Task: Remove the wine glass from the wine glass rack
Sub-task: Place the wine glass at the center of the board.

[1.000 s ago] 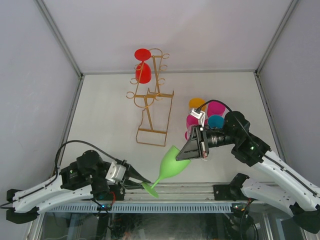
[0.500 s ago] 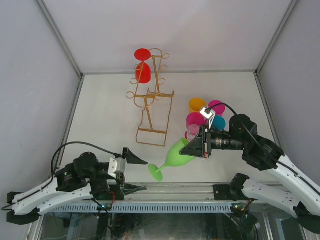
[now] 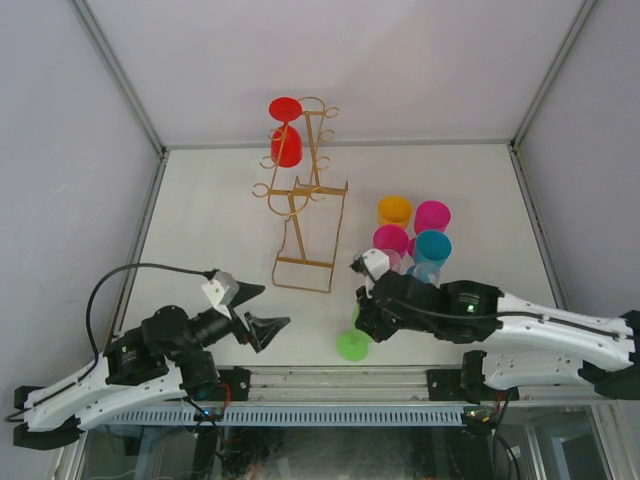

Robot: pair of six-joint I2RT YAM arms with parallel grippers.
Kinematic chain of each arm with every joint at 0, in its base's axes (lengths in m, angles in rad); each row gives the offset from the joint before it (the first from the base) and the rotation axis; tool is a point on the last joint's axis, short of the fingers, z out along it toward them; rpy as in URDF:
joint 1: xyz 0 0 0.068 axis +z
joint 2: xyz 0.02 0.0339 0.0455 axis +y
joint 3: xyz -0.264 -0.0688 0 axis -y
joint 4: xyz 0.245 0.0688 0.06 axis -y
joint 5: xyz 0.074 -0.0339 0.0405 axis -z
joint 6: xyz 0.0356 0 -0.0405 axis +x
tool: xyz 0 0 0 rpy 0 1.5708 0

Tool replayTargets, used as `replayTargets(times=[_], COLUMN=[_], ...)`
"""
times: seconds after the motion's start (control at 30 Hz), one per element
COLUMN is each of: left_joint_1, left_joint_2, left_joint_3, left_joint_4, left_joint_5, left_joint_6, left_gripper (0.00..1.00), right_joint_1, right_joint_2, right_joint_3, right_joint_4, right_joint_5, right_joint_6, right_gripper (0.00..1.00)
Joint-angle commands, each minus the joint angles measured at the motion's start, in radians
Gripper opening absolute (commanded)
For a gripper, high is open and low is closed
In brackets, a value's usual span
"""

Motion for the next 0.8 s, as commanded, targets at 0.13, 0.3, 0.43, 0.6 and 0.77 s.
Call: replayTargets(times=[0.13, 0.3, 0.43, 0.6, 0.77], left_joint_1=[0.002, 0.001, 0.002, 0.003, 0.003], left_joint_2=[0.058, 0.064, 0.080, 0.126, 0.140], left_joint_3=[0.144, 0.171, 0.167, 0.176, 0.184], left_joint_4=[-0.118, -0.174, -0.210, -0.272, -0.268], left_joint_5=[-0.453, -0.475, -0.459, -0.450, -0.452], left_joint_6=[-0.266, -0.318, -0.347, -0.398, -0.395], left_gripper=[1.00, 1.00, 1.00, 1.00, 1.00], right_joint_1=[0.080, 0.080, 0.077, 0.028, -0.030], right_joint_2=[0.132, 0.149, 0.158, 0.183, 0.200], right_joint_3=[0.071, 0.070, 0.069, 0.062, 0.052], right_joint_4=[-0.048, -0.037, -0.024, -0.011, 0.000], right_joint_5=[0.202, 0.211, 0.233, 0.220, 0.172], right_joint_6=[-0.069, -0.068, -0.078, -0.063, -0.043], right_gripper=[0.00, 0.00, 0.00, 0.00, 0.00])
